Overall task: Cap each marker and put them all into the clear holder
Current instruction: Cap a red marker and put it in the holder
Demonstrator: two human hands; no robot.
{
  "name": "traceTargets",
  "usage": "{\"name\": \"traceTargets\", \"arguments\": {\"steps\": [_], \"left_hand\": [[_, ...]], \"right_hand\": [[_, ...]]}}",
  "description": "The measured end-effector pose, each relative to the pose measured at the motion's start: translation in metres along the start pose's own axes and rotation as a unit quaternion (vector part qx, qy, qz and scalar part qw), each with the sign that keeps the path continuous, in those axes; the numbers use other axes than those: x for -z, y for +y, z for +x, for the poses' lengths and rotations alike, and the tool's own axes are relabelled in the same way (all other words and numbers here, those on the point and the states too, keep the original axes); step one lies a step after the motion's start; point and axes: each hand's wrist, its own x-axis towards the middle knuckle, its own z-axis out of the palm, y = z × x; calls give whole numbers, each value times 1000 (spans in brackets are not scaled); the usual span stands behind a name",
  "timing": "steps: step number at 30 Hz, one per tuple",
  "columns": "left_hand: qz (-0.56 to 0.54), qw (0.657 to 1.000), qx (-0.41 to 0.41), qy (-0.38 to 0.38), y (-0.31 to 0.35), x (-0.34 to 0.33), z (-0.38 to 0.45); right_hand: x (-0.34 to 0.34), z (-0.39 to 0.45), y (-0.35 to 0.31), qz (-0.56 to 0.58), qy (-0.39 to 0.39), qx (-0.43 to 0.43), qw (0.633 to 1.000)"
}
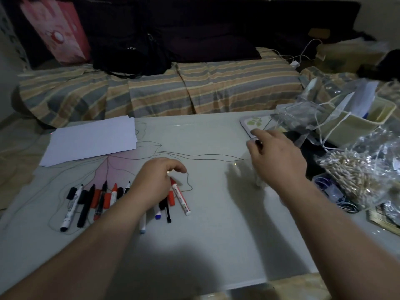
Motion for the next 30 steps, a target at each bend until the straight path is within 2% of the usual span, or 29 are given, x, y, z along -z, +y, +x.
{"name": "traceTargets", "arguments": {"steps": [2,4,6,8,10,12,14,17,19,26,30], "left_hand": [[21,999,3,23,-3,4,2],[43,998,16,45,-6,4,4],[58,996,23,62,-10,4,3],[78,993,27,79,-15,4,2],[115,990,40,77,-18,5,1],[159,985,55,48,-20,5,1],[200,978,56,-5,-23,2,0],[246,963,47,-96,-27,-3,-4],[264,956,42,-122,-29,-8,-6],[244,964,7,-103,-19,-20,-6],[135,987,-6,-91,-15,-22,-8]], "right_hand": [[-12,-12,-27,41,1,59,997],[-41,-29,-49,70,-80,123,987],[-73,-47,-64,87,-183,167,965],[-98,-60,-72,82,-250,212,941],[-114,-67,-75,63,-281,235,928],[-122,-67,-75,32,-276,242,929],[-125,-64,-74,5,-254,227,940],[-122,-58,-68,-10,-246,160,956],[-118,-55,-62,-11,-253,134,958],[-105,-50,-46,30,-282,92,954],[-95,-40,-42,148,-248,8,957]]}}
